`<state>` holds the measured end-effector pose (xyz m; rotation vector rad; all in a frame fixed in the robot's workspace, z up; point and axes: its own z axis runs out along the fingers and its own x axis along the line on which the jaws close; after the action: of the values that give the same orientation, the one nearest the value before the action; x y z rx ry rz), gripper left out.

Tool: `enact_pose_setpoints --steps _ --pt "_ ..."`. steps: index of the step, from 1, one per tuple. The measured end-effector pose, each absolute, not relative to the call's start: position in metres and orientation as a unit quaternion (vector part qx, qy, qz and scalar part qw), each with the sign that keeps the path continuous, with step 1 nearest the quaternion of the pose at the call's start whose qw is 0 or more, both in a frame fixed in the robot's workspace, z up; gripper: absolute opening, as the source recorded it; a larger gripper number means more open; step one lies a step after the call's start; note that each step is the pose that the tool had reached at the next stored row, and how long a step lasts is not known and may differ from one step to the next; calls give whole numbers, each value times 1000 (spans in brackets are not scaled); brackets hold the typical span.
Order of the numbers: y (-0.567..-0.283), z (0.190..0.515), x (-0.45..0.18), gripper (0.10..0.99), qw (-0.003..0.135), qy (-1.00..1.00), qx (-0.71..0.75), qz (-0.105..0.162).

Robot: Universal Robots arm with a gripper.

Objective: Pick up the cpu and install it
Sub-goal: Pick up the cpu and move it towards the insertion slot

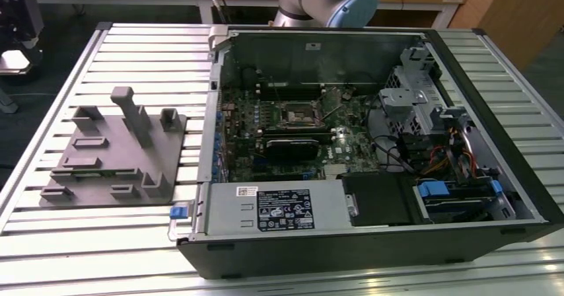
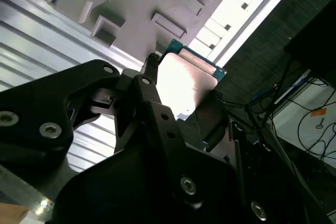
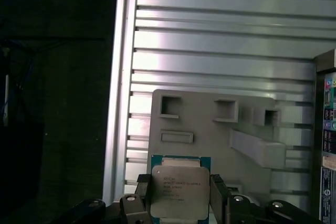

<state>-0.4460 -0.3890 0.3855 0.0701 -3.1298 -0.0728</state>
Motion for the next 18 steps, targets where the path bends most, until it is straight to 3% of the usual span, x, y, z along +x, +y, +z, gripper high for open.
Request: enact_pose_setpoints --steps 18 --pt "-387 409 -446 541 5 -999 22 -23"
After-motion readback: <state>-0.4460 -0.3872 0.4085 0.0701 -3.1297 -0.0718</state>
